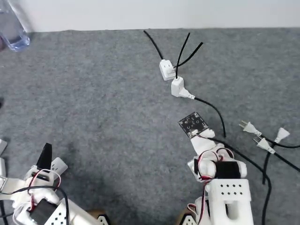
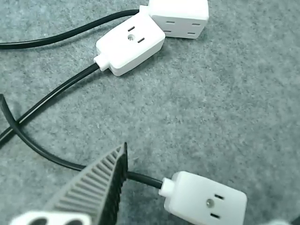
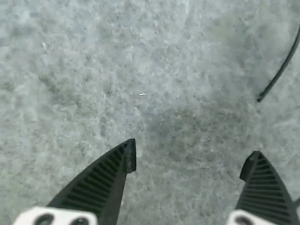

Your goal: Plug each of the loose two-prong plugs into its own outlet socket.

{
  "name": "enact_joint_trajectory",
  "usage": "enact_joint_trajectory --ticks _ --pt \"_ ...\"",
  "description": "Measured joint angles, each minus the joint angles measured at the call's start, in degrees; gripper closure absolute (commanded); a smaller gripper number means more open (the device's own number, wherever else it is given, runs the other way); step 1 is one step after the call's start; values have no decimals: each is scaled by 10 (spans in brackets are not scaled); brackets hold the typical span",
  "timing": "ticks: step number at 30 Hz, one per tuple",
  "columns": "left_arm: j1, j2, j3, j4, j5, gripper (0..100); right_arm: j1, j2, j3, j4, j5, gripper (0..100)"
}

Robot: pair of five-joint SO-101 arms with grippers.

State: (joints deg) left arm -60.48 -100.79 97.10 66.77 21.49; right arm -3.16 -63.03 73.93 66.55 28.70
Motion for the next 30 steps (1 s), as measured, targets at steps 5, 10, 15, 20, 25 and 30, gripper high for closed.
enact_joint_trajectory --ticks 5,10,15,20,25,30 --pt "0 0 0 0 0 436 -1 0 69 -66 -20 659" --pt "0 0 0 0 0 436 -1 0 116 -117 -30 659" --pt "0 0 0 0 0 436 -1 0 121 -126 -31 659" --pt "0 0 0 0 0 437 -1 0 123 -126 -32 659" --pt "19 0 -10 0 0 437 -1 0 132 -141 -32 659" --pt "17 0 -80 0 0 437 -1 0 139 -156 -32 659"
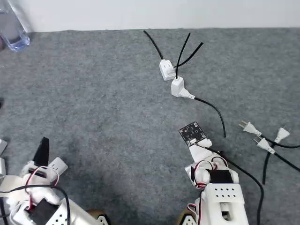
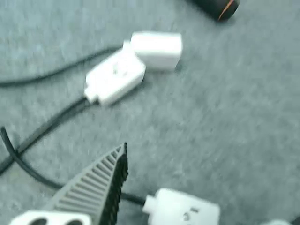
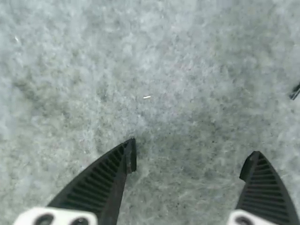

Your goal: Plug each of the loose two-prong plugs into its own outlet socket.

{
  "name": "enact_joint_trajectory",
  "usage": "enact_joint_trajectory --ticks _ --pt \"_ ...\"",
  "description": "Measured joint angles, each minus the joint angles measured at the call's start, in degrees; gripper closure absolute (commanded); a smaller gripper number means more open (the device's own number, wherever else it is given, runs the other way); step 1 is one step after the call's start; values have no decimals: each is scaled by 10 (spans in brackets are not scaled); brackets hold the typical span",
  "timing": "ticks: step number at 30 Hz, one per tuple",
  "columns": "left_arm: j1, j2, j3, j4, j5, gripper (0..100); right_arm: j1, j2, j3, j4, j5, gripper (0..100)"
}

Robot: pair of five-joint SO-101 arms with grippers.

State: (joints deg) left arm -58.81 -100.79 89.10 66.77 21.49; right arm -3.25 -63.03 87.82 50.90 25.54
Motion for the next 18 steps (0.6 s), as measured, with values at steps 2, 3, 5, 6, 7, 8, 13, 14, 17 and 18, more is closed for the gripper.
enact_joint_trajectory --ticks 2,3,5,6,7,8,13,14,17,18 --pt "1 0 -19 0 0 438 0 0 0 -1 0 659" --pt "-4 0 -25 0 -3 438 0 0 0 -1 0 659" --pt "-11 0 -33 -3 -21 438 0 0 0 -2 0 659" --pt "-9 0 -33 -15 -39 438 0 0 0 -3 0 659" --pt "-10 0 -33 -33 -51 438 0 0 0 -3 0 659" --pt "-10 0 -33 -55 -61 438 0 0 0 -3 0 659" --pt "-10 0 -33 -150 -75 438 0 0 0 -3 0 659" --pt "-9 0 -33 -170 -79 438 0 0 0 -3 0 659" --pt "12 0 -33 -229 -145 438 0 0 0 -3 0 659" --pt "23 0 -33 -244 -187 438 0 0 0 -3 0 659"
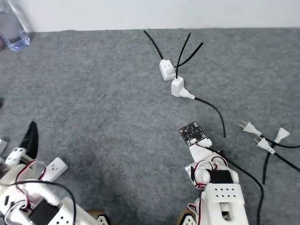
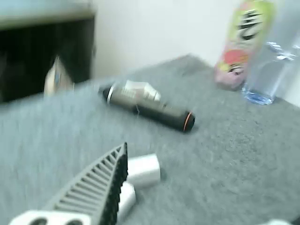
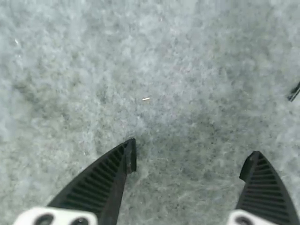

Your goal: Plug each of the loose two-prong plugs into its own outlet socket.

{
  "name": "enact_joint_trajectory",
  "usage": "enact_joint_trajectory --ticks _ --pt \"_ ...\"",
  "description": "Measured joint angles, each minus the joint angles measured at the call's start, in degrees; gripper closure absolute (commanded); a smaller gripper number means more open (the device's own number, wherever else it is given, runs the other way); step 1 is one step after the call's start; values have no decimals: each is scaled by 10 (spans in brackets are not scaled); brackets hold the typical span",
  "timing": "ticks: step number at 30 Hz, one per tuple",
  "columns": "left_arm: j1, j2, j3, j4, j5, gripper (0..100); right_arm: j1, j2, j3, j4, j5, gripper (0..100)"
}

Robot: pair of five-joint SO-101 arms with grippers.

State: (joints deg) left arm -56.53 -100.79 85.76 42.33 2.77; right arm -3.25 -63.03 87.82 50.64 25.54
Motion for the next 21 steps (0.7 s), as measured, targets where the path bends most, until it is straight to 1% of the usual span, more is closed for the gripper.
enact_joint_trajectory --ticks 4,7,14,16,18,19,21 --pt "28 0 0 -32 -187 438 0 0 0 0 0 659" --pt "31 0 0 -35 -336 438 0 0 0 0 0 659" --pt "31 -1 -18 -33 -646 438 0 0 0 0 0 659" --pt "23 0 -18 -3 -753 438 0 0 0 0 0 659" --pt "16 0 -21 54 -870 438 0 0 0 0 0 659" --pt "17 0 -25 84 -916 438 0 0 0 0 0 659" --pt "17 0 -37 141 -956 438 0 0 0 0 0 659"
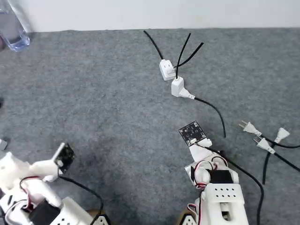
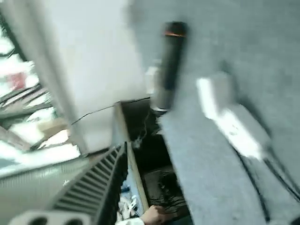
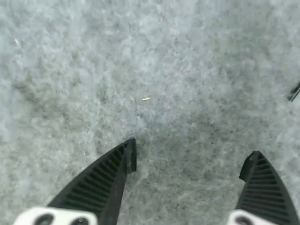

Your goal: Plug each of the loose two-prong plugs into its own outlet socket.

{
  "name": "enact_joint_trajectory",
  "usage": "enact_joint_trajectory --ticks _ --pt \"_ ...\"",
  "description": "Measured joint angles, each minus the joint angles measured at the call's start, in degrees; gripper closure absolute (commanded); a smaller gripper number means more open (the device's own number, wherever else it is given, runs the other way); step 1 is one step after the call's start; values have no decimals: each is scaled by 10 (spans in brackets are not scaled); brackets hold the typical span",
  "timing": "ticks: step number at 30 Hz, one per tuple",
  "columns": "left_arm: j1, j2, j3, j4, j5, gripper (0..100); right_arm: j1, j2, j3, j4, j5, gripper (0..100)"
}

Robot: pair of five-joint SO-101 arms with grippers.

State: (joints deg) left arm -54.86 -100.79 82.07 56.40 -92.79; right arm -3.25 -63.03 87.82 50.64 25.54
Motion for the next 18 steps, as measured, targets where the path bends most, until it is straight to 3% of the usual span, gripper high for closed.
enact_joint_trajectory --ticks 9,14,18 --pt "40 -3 -5 171 -2 438 0 0 0 0 0 659" --pt "111 -4 29 172 117 438 0 0 0 0 0 659" --pt "134 -4 86 165 135 438 0 0 0 -1 0 659"
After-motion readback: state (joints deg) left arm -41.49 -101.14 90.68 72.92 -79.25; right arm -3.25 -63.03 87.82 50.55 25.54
